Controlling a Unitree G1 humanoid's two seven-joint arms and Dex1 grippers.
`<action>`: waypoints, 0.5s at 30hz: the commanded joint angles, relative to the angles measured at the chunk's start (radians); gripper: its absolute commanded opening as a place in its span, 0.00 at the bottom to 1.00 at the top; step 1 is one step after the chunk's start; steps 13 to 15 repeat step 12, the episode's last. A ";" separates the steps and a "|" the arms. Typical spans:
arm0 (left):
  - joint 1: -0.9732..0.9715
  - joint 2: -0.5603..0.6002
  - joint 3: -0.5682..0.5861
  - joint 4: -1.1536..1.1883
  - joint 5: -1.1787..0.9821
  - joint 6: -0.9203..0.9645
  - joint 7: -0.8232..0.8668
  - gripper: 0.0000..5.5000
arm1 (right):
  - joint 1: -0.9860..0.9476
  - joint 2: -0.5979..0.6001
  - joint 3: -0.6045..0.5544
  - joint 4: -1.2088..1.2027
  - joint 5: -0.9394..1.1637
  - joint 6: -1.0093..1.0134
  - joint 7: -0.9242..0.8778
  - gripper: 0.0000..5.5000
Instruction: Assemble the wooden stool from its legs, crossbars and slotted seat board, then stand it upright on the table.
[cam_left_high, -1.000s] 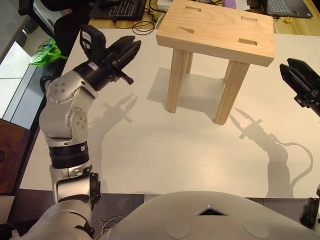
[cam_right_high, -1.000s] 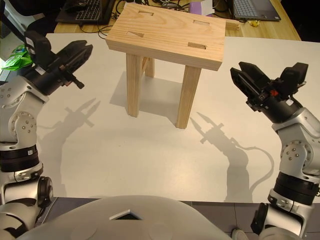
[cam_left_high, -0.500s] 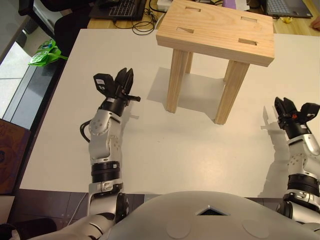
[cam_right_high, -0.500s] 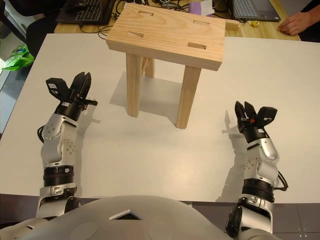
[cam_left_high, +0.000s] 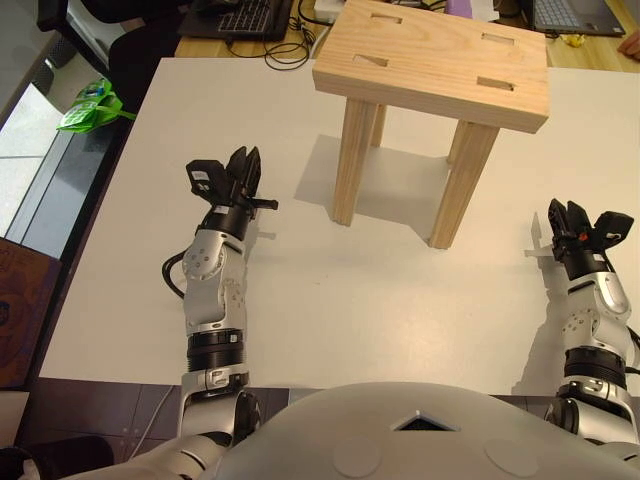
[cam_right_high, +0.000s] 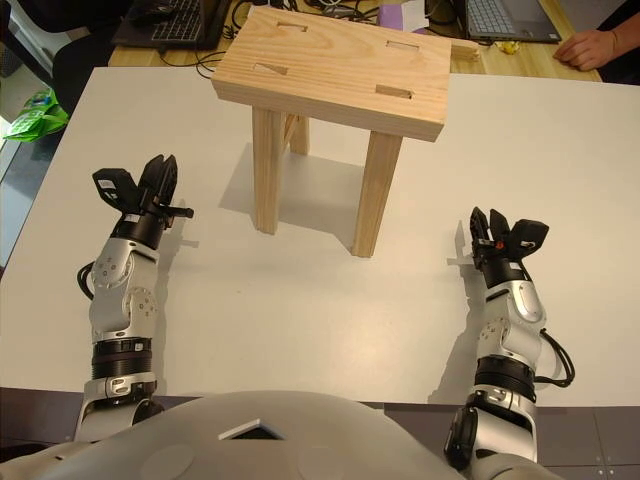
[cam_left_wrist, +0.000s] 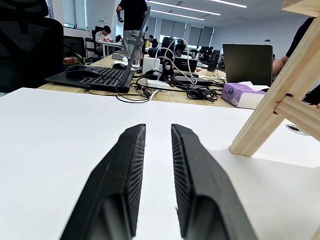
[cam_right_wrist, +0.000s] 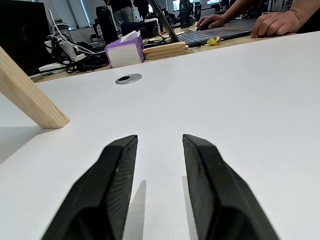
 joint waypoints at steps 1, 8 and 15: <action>-0.026 0.010 0.008 0.019 0.000 -0.001 0.004 0.17 | -0.018 0.004 -0.002 0.020 0.003 -0.015 -0.001 0.30; -0.096 0.035 0.027 0.045 -0.028 0.018 -0.013 0.17 | -0.042 -0.003 -0.004 0.045 0.011 -0.040 0.013 0.30; -0.124 0.022 0.041 0.058 -0.049 0.013 -0.006 0.17 | -0.073 -0.009 -0.021 0.102 0.008 -0.084 0.009 0.30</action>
